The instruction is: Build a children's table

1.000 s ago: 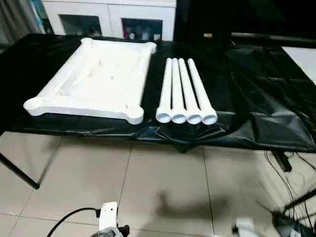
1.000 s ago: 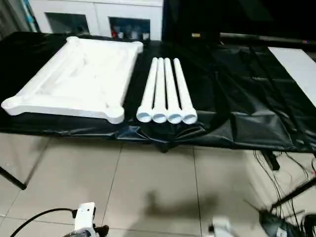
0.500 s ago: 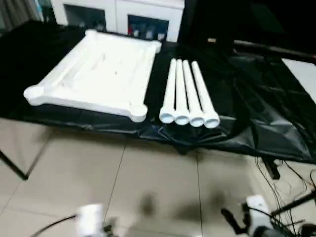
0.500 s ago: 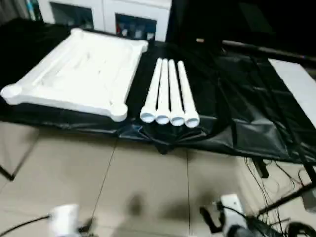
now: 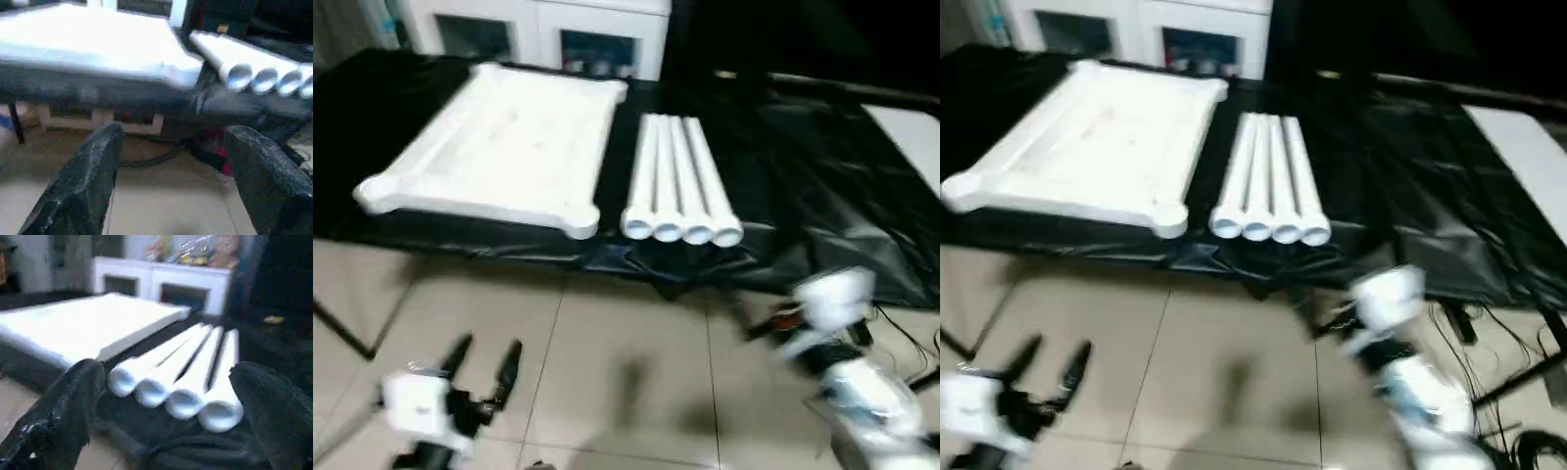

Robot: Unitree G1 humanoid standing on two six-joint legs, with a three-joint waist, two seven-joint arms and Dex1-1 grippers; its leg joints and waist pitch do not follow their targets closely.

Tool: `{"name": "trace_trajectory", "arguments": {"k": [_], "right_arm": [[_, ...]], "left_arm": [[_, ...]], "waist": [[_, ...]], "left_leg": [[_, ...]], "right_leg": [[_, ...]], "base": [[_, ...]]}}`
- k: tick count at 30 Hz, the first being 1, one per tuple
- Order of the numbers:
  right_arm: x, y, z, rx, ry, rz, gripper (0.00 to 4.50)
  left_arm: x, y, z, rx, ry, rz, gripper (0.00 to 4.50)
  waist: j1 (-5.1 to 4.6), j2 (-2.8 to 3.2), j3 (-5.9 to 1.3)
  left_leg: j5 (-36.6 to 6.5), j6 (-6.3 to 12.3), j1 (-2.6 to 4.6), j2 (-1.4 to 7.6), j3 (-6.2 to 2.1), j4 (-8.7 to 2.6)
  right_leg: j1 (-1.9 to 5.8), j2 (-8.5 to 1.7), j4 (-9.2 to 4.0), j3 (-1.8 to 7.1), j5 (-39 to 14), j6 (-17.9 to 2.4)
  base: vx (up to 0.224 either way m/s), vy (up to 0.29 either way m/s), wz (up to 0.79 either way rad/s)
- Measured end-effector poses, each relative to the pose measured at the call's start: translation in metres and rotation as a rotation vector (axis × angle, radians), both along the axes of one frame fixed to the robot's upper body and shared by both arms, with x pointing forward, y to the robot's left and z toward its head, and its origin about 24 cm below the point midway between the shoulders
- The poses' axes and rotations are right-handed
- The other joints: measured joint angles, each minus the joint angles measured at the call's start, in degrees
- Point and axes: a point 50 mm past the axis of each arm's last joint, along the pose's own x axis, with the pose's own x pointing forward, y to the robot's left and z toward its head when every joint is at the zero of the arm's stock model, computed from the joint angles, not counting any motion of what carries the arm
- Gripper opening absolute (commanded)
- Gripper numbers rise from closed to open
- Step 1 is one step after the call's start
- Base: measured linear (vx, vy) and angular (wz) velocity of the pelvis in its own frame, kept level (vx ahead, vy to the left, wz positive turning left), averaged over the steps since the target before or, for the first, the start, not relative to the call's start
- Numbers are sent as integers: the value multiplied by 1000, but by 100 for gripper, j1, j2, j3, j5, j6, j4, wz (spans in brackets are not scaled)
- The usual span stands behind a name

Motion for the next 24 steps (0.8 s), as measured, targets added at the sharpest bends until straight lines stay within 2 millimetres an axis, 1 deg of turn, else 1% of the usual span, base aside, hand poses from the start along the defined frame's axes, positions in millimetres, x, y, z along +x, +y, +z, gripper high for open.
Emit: {"name": "trace_trajectory", "arguments": {"k": [1, 2, 3, 4, 5, 6, 7, 8, 9, 11, 12, 14, 15, 16, 17, 19, 20, 21, 22, 23, 24], "right_arm": [[9, -1, 10, 19, -22, -21, 450], [21, 0, 23, 36, -53, -47, 450], [27, 2, 30, 47, -68, -64, 450], [32, 4, 35, 63, -74, -82, 450], [34, 4, 36, 68, -58, -102, 450], [34, 1, 33, 66, -40, -121, 450], [37, -3, 29, 62, -13, -152, 450], [47, -4, 24, 56, 27, -190, 450], [55, -3, 22, 44, 49, -204, 450], [64, 5, 18, 24, 87, -217, 450], [64, 6, 16, 20, 101, -226, 450], [65, 7, 13, 24, 124, -252, 450], [66, 8, 12, 26, 134, -256, 450], [66, 10, 11, 18, 137, -258, 450], [66, 14, 11, -4, 136, -254, 450], [67, 20, 10, -28, 133, -239, 450], [66, 24, 10, -56, 121, -229, 450], [66, 28, 10, -88, 104, -224, 450], [66, 31, 12, -105, 79, -216, 450], [67, 37, 14, -112, 47, -201, 450], [67, 40, 16, -100, 28, -192, 450]], "left_arm": [[14, -4, 19, 3, -78, -7, 369], [34, -9, 43, 1, -194, -12, 369], [45, -12, 58, -2, -270, -8, 369], [50, -15, 68, -3, -316, -3, 369], [52, -16, 71, -5, -324, 0, 369], [54, -16, 69, -7, -315, 6, 369], [59, -15, 64, -12, -285, 29, 369], [78, -10, 57, -3, -250, 84, 369], [91, -9, 54, 10, -230, 113, 369], [107, -10, 54, 70, -208, 133, 369], [108, -13, 54, 78, -201, 127, 369], [111, -15, 50, 90, -168, 139, 369], [113, -15, 49, 97, -154, 152, 369], [116, -15, 47, 111, -142, 161, 369], [119, -17, 47, 127, -134, 166, 369], [120, -19, 45, 140, -129, 163, 369], [121, -19, 44, 144, -125, 165, 369], [122, -19, 43, 148, -119, 168, 369], [122, -17, 40, 157, -109, 174, 369], [123, -14, 37, 169, -95, 185, 369], [123, -11, 36, 176, -89, 198, 369]], "waist": [[0, 11, -1], [-14, 28, -7], [-51, 27, -13], [-76, 19, -23], [-130, 8, -40], [-178, -5, -42], [-202, -13, -40], [-215, -13, -34], [-224, -14, -34], [-233, -14, -35], [-228, -14, -36], [-205, -11, -37], [-192, -11, -37], [-160, -4, -40], [-104, 13, -44], [-34, 52, -66], [-16, 69, -75], [-12, 72, -73], [-52, 75, -71], [-105, 83, -65], [-151, 87, -61]], "left_leg": [[5, -6, -3, -2, 7, 1], [20, -14, -5, -2, 15, 1], [27, -17, -1, 1, 16, 1], [29, -20, 4, 4, 12, -1], [31, -24, 7, 4, 0, 1], [29, -25, 6, 4, -4, 0], [29, -25, 6, 3, -11, 2], [37, -31, -5, 2, -21, 11], [51, -51, -22, 2, -32, 21], [69, -70, -48, 2, -50, 36], [64, -60, -62, 2, -50, 50], [44, 51, -116, -5, -49, 101], [36, 82, -130, -11, -50, 125], [14, 128, -174, -14, -56, 168], [-27, 199, -213, -22, -74, 253], [-101, 320, -294, -81, -144, 381], [-117, 346, -295, -152, -129, 407], [-130, 407, -302, -217, -89, 417], [-132, 499, -294, -289, -51, 417], [-126, 608, -277, -390, -15, 419], [-117, 681, -280, -447, 27, 421]], "right_leg": [[0, 7, 3, 21, 19, 1], [-10, 12, 11, 38, 38, 6], [-14, 25, 15, 54, 48, 6], [-19, 36, 14, 63, 54, -2], [-18, 48, 13, 72, 58, 4], [-19, 51, 11, 73, 64, 19], [-25, 52, 13, 68, 71, 33], [-40, 58, 30, 68, 78, 32], [-61, 61, 48, 68, 82, 27], [-83, 68, 54, 70, 97, 20], [-91, 66, 60, 71, 98, 22], [-122, 50, 86, 75, 100, 27], [-123, 37, 86, 83, 104, 34], [-122, 28, 83, 92, 111, 48], [-122, 21, 71, 110, 126, 74], [-113, -17, 20, 151, 144, 115], [-112, -75, -17, 184, 177, 174], [-111, -141, -43, 207, 202, 212], [-119, -175, -43, 199, 212, 196], [-180, -240, 65, 182, 164, 7], [-273, -253, 351, 85, 90, -59]], "base": [[0, 0, 0], [0, 0, 0], [0, 0, 0], [0, 0, 0], [0, 0, 0], [0, 0, 0], [0, 0, 0], [0, 0, 0], [0, 0, 0], [0, 0, 0], [0, 0, 0], [0, 0, 0], [0, 0, 0], [-24, 58, 0], [-24, 58, 0], [-35, 133, -5], [-35, 160, -5], [-44, 204, 3], [-46, 237, 10], [-46, 237, 10], [-60, 224, 9]]}}
